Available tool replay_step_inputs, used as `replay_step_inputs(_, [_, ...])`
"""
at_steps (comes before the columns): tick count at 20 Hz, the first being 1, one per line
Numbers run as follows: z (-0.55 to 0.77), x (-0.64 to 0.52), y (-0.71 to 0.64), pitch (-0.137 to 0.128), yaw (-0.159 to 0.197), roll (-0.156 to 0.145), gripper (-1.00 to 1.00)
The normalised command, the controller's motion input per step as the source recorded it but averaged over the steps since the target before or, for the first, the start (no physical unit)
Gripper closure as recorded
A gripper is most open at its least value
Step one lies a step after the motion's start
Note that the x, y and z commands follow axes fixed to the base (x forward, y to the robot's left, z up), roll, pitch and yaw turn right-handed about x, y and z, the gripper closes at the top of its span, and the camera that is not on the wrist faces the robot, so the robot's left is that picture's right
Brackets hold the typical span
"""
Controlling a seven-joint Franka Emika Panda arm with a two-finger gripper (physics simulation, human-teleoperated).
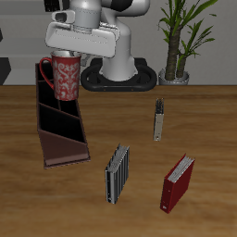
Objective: Place the red mug into the right desk caddy's left compartment and place the red book into the right desk caddy's front compartment
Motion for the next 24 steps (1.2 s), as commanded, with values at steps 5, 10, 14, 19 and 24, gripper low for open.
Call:
replay_step_inputs(5, [-0.01, -0.15, -0.08, -0.019, -0.027, -0.02, 1.0])
replay_step_inputs(10, [-0.05, 0.05, 0.0, 0.018, -0.023, 0.01, 1.0])
replay_step_inputs(14, [-0.18, 0.12, 0.09, 0.045, -0.037, -0.017, 1.0])
replay_step_inputs(19, [-0.21, 0.09, 0.15, 0.03, 0.01, 0.013, 1.0])
replay_step_inputs(24, [-0.14, 0.03, 0.06, 0.011, -0.016, 0.011, 1.0])
